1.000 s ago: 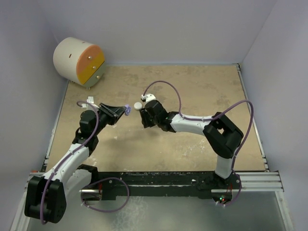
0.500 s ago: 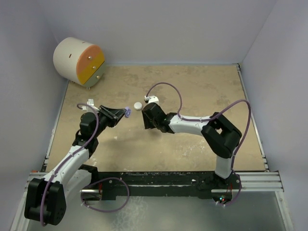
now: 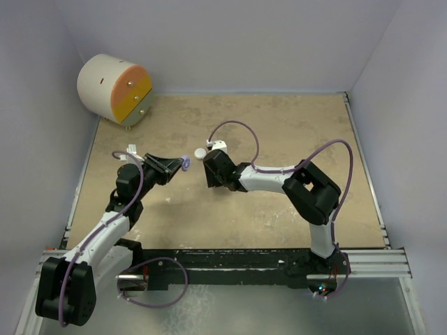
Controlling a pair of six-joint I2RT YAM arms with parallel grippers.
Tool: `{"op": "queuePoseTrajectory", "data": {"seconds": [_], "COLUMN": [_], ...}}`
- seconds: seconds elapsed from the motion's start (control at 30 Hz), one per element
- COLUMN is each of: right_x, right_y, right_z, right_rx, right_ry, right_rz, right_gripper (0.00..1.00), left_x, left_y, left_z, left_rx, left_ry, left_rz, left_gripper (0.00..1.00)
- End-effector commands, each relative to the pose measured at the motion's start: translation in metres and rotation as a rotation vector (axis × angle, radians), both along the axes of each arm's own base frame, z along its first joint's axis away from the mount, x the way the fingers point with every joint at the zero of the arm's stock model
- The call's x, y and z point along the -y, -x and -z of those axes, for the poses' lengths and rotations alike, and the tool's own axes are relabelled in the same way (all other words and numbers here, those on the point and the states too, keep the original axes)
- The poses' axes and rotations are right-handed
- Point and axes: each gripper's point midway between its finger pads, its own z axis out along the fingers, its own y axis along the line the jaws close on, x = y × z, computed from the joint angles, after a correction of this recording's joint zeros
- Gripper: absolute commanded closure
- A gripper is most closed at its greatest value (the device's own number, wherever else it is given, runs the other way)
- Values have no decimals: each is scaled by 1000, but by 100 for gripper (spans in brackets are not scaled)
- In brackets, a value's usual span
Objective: Insert the wireless bluetooth earbuds into the charging case
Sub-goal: Pick up the earbud from the center of the board.
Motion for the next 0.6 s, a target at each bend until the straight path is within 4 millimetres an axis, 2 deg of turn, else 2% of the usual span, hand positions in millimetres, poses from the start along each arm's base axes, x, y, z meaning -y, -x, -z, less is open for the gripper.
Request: {"op": "queuePoseTrajectory", "data": {"seconds": [0.0,0.3,0.57], "right_x": [-8,6,8], "right_y": [-8,-9,-6], "right_z": [-9,5,11], "right_rx": [14,5,-6], "right_ry": [-22,48,62], "right_rz": [24,65,65], "right_gripper": [50,55,62], "left_x": [2,3,3], "left_y": [-2,-2,0], "left_z": [-15,-18,-23], "left_rx": [63,71,81], "left_ry": [27,34,40], "left_rz": [13,16,15], "left_gripper": [100,100,100]}}
